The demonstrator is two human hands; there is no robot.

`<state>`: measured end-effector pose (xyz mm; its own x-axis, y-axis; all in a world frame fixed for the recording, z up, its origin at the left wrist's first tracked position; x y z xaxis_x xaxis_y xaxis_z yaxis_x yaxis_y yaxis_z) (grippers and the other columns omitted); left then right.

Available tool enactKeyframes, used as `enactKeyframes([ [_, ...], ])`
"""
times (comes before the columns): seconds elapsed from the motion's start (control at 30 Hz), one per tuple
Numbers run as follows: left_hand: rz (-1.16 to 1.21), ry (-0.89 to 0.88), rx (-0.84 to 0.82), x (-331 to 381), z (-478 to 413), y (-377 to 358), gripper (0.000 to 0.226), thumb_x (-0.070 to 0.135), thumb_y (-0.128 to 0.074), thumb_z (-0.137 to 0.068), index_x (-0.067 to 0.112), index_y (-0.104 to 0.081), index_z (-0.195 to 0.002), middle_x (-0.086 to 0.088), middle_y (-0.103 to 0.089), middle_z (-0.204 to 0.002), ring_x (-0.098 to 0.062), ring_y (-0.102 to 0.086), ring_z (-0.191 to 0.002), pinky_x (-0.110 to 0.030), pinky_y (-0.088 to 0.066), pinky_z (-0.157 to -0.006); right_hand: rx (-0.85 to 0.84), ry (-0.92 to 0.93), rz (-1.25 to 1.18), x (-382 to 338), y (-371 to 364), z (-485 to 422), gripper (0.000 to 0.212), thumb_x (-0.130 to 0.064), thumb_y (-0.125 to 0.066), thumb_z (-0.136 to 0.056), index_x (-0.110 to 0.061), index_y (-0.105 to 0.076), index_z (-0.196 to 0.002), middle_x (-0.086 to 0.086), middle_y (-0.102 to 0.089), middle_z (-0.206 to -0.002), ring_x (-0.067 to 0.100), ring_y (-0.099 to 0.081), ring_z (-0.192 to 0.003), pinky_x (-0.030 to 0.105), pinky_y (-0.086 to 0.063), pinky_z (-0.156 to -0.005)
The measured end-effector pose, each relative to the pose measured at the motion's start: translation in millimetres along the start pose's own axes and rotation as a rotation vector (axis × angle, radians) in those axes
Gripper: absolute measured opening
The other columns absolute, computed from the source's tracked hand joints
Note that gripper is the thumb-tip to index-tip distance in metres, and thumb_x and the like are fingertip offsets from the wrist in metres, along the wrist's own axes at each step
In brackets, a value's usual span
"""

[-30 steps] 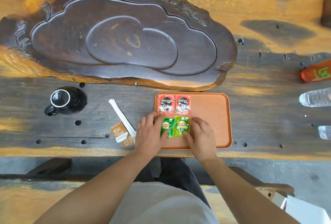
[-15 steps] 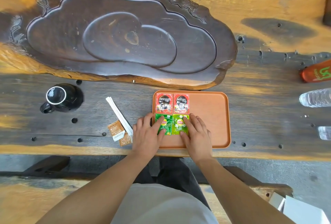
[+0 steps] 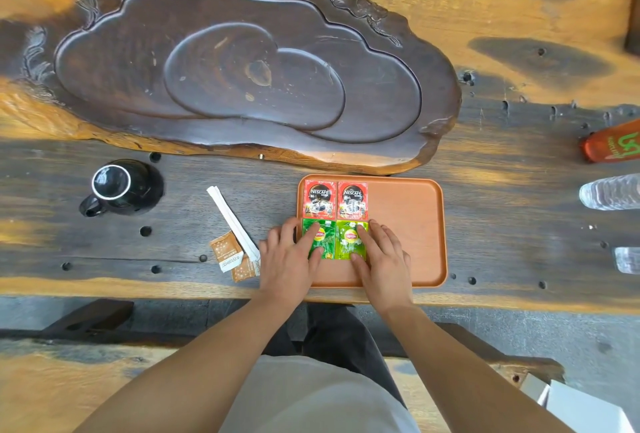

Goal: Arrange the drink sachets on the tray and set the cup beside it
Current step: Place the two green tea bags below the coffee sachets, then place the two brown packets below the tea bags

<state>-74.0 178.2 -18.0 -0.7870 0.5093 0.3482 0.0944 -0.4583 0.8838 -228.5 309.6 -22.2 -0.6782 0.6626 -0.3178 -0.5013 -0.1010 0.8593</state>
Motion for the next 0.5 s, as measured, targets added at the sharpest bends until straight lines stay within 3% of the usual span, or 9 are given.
enactKeyframes([
  [0.23, 0.038, -0.010, 0.003, -3, 2, 2, 0.048, 0.049, -0.053, -0.096, 0.033, -0.056, -0.141, -0.005, -0.050, -0.135, -0.028, -0.047, -0.116, -0.046, -0.042, -0.091, 0.002, 0.014, -0.019, -1, 5, 0, 0.055, -0.044, -0.053, -0.099, -0.035, -0.037, -0.151, -0.005, -0.034, -0.162, 0.022, -0.025, -0.148, 0.048, -0.037, -0.106],
  [0.37, 0.096, -0.014, 0.034, -15, 10, 16, 0.046, 0.048, -0.050, -0.096, 0.032, -0.054, -0.139, -0.005, -0.048, -0.133, -0.027, -0.046, -0.119, -0.046, -0.041, -0.096, 0.088, 0.040, -0.034, -13, 15, -1, 0.051, -0.041, -0.056, -0.099, -0.032, -0.044, -0.147, -0.003, -0.040, -0.157, 0.024, -0.033, -0.142, 0.045, -0.037, -0.103],
  [0.5, 0.253, 0.186, 0.178, -60, 21, 37, 0.041, 0.045, -0.055, -0.093, 0.025, -0.059, -0.129, 0.000, -0.053, -0.120, -0.021, -0.048, -0.114, -0.042, -0.040, -0.097, 0.190, 0.162, -0.119, -53, 19, -8, 0.036, -0.035, -0.061, -0.097, -0.020, -0.060, -0.129, 0.004, -0.059, -0.127, 0.026, -0.051, -0.115, 0.042, -0.046, -0.094],
])
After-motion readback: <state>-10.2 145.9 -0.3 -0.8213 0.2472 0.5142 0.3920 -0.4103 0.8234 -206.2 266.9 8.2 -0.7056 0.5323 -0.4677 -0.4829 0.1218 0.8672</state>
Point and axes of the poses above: each hand's wrist, its own z-axis away from the middle knuckle, its own y-axis out of the back of the hand, x = y × z, the point moved 1 cm from there along -z, towards the middle knuckle
